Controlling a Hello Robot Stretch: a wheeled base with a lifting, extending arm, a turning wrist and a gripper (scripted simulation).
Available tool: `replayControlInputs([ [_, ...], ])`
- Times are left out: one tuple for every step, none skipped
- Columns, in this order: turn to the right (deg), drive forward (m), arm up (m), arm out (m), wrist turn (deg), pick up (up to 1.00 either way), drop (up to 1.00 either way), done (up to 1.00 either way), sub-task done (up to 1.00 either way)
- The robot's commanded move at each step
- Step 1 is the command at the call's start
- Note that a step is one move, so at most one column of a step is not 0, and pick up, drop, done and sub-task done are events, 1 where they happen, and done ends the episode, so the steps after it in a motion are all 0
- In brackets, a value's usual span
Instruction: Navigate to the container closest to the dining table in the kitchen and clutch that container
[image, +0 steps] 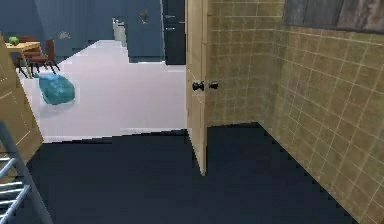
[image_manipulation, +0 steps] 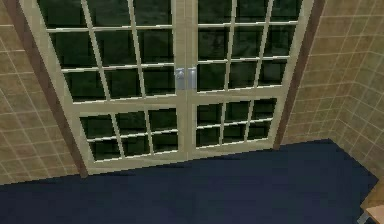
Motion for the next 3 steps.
replayControlInputs([
  [0.0,1.0,0.0,0.0,0.0,0.0,0.0,0.0,0.0],
  [0.0,0.05,0.0,0.0,0.0,0.0,0.0,0.0,0.0],
  [-45.0,0.0,0.0,0.0,0.0,0.0,0.0,0.0,0.0],
])
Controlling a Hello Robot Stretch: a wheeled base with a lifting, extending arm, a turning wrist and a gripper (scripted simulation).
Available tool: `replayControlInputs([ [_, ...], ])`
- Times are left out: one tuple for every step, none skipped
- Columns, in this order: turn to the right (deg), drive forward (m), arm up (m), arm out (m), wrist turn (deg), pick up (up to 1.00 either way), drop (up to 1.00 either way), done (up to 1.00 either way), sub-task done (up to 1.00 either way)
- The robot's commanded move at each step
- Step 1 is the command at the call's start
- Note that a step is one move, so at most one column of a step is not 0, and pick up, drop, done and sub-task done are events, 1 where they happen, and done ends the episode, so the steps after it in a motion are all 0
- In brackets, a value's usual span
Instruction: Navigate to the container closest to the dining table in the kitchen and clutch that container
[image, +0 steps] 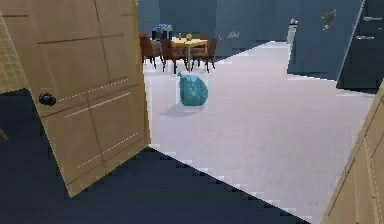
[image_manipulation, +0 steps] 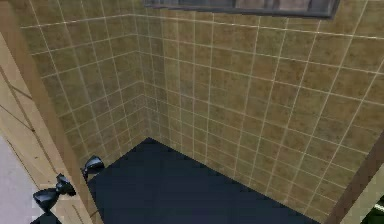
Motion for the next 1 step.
replayControlInputs([
  [-9.0,0.0,0.0,0.0,0.0,0.0,0.0,0.0,0.0],
])
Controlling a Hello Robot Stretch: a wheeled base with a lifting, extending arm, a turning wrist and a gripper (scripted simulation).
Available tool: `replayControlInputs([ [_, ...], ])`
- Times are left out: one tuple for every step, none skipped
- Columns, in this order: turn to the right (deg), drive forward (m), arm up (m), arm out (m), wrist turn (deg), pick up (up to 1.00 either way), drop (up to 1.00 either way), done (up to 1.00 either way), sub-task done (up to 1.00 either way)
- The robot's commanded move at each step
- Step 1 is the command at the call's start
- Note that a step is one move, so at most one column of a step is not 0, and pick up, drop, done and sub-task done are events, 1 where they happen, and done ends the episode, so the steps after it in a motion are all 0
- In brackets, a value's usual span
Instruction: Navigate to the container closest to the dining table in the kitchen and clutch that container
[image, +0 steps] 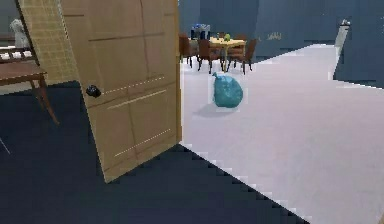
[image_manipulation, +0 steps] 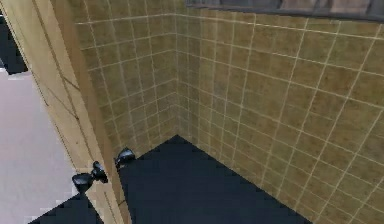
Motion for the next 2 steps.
replayControlInputs([
  [0.0,0.2,0.0,0.0,0.0,0.0,0.0,0.0,0.0],
  [-18.0,0.0,0.0,0.0,0.0,0.0,0.0,0.0,0.0],
])
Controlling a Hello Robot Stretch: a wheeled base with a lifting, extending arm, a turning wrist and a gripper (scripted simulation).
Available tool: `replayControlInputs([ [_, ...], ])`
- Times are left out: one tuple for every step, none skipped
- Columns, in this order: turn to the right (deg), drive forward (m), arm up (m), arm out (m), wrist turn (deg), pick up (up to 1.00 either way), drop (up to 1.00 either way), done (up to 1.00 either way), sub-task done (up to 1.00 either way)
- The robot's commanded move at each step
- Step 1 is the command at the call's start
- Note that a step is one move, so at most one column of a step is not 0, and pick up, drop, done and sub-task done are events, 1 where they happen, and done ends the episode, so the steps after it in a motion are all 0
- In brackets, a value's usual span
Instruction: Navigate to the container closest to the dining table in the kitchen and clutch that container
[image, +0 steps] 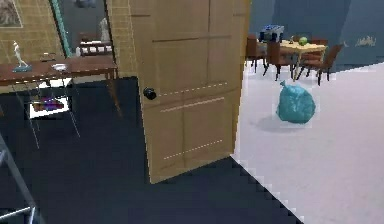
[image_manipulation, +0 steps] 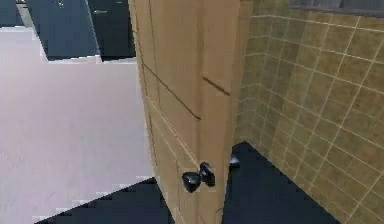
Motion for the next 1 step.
replayControlInputs([
  [0.0,0.3,0.0,0.0,0.0,0.0,0.0,0.0,0.0],
])
